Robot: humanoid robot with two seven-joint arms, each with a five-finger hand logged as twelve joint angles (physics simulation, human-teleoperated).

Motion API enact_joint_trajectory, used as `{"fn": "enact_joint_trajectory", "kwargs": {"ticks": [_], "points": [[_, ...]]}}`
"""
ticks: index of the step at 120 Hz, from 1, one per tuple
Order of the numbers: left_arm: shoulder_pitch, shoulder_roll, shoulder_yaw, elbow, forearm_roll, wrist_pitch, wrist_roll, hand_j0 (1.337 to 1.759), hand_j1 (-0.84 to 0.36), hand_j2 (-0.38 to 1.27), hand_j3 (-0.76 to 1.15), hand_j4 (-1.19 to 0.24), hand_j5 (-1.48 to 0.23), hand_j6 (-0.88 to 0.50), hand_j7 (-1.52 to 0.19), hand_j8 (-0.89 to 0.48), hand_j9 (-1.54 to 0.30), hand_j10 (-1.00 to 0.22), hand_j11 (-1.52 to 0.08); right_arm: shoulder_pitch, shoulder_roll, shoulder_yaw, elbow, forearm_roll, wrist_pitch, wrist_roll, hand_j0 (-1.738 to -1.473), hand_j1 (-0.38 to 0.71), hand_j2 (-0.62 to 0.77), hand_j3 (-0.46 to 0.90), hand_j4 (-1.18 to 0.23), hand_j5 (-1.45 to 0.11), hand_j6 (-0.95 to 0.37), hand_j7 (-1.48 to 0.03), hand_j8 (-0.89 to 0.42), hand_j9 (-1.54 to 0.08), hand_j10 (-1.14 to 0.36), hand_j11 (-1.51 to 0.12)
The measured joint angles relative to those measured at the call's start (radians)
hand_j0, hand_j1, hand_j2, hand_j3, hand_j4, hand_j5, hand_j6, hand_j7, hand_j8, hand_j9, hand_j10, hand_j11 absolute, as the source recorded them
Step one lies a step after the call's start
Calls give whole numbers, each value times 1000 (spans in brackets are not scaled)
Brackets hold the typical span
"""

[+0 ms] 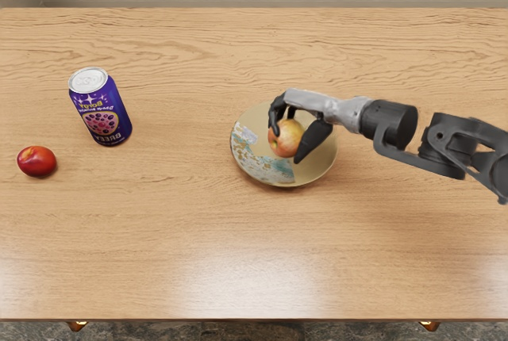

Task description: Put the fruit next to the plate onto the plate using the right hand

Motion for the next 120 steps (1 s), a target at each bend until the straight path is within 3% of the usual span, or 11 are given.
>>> {"fn": "enact_joint_trajectory", "kwargs": {"ticks": [30,56,66,88,120], "points": [[0,0,0,0,0,0,0,1658,55,49,0,-245,-318,-245,-318,-245,-318,-245,-318,10,29,-8,-17,-25,-10,-9,-1658,182,392,4,-786,-1298,-289,-1134,-202,-1292,-356,-1334],[0,0,0,0,0,0,0,1658,55,49,0,-245,-318,-245,-318,-245,-318,-245,-318,11,32,-6,-31,-24,-15,-10,-1658,191,444,1,-805,-1079,-378,-978,-325,-1078,-445,-1107],[0,0,0,0,0,0,0,1658,55,49,0,-245,-318,-245,-318,-245,-318,-245,-318,11,34,-5,-41,-21,-17,-10,-1658,186,381,0,-781,-958,-396,-887,-351,-958,-464,-978],[0,0,0,0,0,0,0,1658,55,49,0,-245,-318,-245,-318,-245,-318,-245,-318,14,61,-2,-82,-18,-20,-8,-1658,147,132,0,-559,-705,-401,-674,-375,-704,-429,-712],[0,0,0,0,0,0,0,1658,55,49,0,-245,-318,-245,-318,-245,-318,-245,-318,16,69,7,-106,51,-19,0,-1658,-106,19,0,-244,-310,-202,-301,-194,-310,-209,-312]]}}
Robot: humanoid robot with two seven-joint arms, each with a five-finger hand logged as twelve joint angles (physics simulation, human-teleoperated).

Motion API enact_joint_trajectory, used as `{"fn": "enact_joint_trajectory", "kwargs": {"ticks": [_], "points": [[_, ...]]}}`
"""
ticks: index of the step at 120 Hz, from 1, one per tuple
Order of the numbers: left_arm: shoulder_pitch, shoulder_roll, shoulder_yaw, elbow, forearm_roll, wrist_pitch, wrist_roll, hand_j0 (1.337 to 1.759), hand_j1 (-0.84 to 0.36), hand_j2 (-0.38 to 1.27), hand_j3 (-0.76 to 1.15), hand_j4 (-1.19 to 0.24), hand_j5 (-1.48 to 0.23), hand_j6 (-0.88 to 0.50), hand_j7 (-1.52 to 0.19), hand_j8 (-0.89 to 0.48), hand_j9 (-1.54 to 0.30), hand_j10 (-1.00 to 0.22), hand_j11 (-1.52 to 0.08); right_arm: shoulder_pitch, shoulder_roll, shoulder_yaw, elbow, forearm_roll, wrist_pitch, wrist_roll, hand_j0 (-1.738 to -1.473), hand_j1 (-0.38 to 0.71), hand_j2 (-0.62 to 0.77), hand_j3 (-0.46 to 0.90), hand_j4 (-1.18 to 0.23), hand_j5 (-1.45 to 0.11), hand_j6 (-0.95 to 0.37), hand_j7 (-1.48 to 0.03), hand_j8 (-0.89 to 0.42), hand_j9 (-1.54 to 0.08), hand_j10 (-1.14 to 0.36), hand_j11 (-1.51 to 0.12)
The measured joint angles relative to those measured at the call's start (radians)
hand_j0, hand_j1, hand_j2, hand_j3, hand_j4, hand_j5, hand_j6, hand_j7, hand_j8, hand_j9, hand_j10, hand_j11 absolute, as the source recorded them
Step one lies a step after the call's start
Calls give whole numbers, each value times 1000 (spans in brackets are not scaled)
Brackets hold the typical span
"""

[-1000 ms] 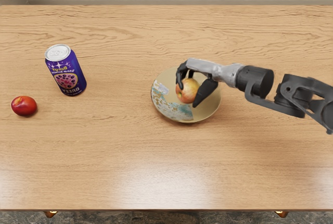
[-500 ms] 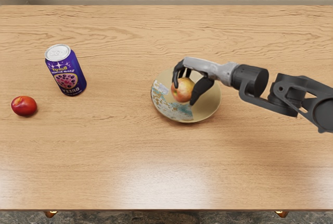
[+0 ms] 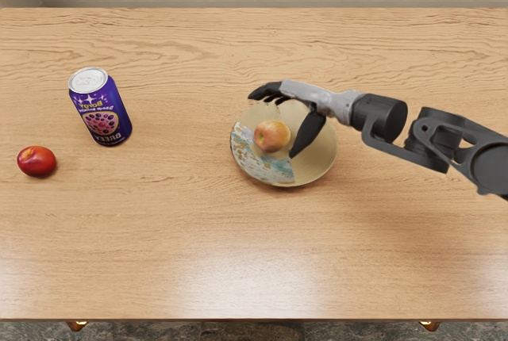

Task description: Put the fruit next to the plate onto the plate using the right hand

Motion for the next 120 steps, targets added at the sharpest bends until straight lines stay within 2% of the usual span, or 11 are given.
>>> {"fn": "enact_joint_trajectory", "kwargs": {"ticks": [12,35,52,67,89,120], "points": [[0,0,0,0,0,0,0,1658,55,49,0,-245,-318,-245,-318,-245,-318,-245,-318,8,-26,1,8,107,41,21,-1658,-180,9,0,-168,-213,-142,-208,-137,-213,-146,-214],[0,0,0,0,0,0,0,1658,55,49,0,-245,-318,-245,-318,-245,-318,-245,-318,34,-170,7,50,441,251,60,-1658,-250,-1,0,-94,-119,-85,-117,-83,-119,-85,-120],[0,0,0,0,0,0,0,1658,55,49,0,-245,-318,-245,-318,-245,-318,-245,-318,31,-308,12,56,706,377,62,-1658,-274,-4,0,-70,-88,-65,-87,-64,-88,-65,-88],[0,0,0,0,0,0,0,1658,55,49,0,-245,-318,-245,-318,-245,-318,-245,-318,-22,-447,10,56,889,407,59,-1658,-287,-5,0,-56,-72,-54,-71,-53,-71,-54,-72],[0,0,0,0,0,0,0,1658,55,49,0,-245,-318,-245,-318,-245,-318,-245,-318,-87,-572,-6,51,1003,418,55,-1658,-298,-5,0,-46,-59,-45,-59,-45,-59,-45,-59],[0,0,-3,-5,1,-1,0,1658,55,49,0,-245,-318,-245,-318,-245,-318,-245,-318,-93,-592,-12,50,1030,420,54,-1658,-304,-5,0,-39,-51,-39,-51,-39,-51,-39,-51]]}}
